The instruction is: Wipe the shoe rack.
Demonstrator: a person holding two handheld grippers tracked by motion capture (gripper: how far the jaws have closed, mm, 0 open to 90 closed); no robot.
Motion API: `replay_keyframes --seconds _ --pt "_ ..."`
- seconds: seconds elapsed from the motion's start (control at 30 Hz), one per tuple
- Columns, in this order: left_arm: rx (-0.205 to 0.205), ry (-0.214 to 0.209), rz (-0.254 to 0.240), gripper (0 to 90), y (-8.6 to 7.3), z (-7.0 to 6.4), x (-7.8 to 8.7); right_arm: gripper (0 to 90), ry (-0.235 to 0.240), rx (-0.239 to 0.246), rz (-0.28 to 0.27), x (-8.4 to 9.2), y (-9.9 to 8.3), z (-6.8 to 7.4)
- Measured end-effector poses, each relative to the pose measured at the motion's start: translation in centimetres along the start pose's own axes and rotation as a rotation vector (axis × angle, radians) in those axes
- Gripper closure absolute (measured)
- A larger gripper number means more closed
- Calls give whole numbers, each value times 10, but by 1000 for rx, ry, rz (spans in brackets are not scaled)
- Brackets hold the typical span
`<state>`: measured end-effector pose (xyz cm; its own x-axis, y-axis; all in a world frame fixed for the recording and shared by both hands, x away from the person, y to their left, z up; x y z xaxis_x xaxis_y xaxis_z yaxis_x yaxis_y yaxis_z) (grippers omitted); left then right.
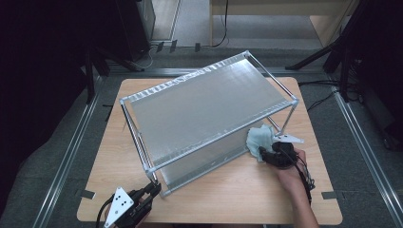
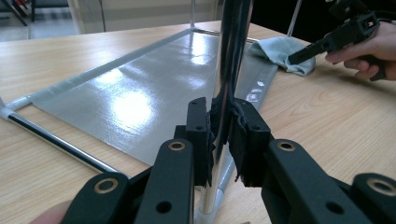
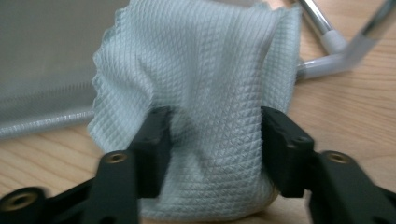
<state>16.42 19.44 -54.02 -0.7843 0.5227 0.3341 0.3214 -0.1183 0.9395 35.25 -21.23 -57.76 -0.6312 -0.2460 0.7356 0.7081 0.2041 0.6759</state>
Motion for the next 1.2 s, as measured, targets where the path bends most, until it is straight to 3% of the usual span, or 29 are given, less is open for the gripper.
replay_keyframes --seconds 0.03,0.07,0.1,0.13,0.27,0.33,0.4,0.5,0.63,0.7,0.87,0.9,0.93,0.97,1.03,1.07,1.1,1.2 --pt "1 2 -2 787 0 0 0 765 31 20 -7 2 1 4" --pt "0 2 -2 788 0 0 0 808 10 40 -9 3 2 5" --pt "0 2 -2 791 0 0 0 808 10 40 -9 3 2 5" --pt "-2 4 -1 792 0 0 0 823 -5 50 -55 4 10 6" --pt "0 0 -2 794 0 0 0 821 -68 16 -194 3 29 5" --pt "5 -4 0 789 -1 1 0 823 -95 14 -202 -6 35 4" --pt "3 1 1 791 -1 1 -1 823 -124 -13 -172 -17 37 1" --pt "7 4 6 802 -1 1 -1 825 -117 -4 -137 -27 32 -1" --pt "-6 16 17 811 -1 1 -1 824 -93 18 -128 -25 32 4" --pt "-8 22 17 811 -1 1 -1 825 -86 58 -126 -25 29 18" --pt "-10 21 15 811 0 0 -1 825 -48 95 -122 -25 26 39" --pt "-7 16 14 811 0 0 -1 825 -25 123 -119 -25 24 52" --pt "-7 16 14 811 0 0 -1 825 -25 123 -119 -25 24 52" --pt "-6 14 14 811 0 0 -2 825 1 155 -118 -25 21 68" --pt "-1 13 13 810 -1 -1 -3 825 33 171 -118 -23 16 87" --pt "-1 13 13 810 -1 -1 -3 825 33 171 -118 -23 16 87" --pt "2 2 14 810 -1 -4 -3 825 66 200 -121 -20 11 107" --pt "-9 -18 14 811 0 -10 -5 824 125 259 -114 -15 2 143"
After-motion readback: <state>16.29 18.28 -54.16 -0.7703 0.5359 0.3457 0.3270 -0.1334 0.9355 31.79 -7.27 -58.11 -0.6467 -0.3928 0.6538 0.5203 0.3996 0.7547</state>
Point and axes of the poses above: each handheld gripper's, and its own axes: x roughly backward along the jaws, y roughly out of its top, z roughly to its left, the point moved 5 cm from there along -x, roughly forward along the jaws, and after that the axes turned 3 degrees about z, right-handed, at the moved point
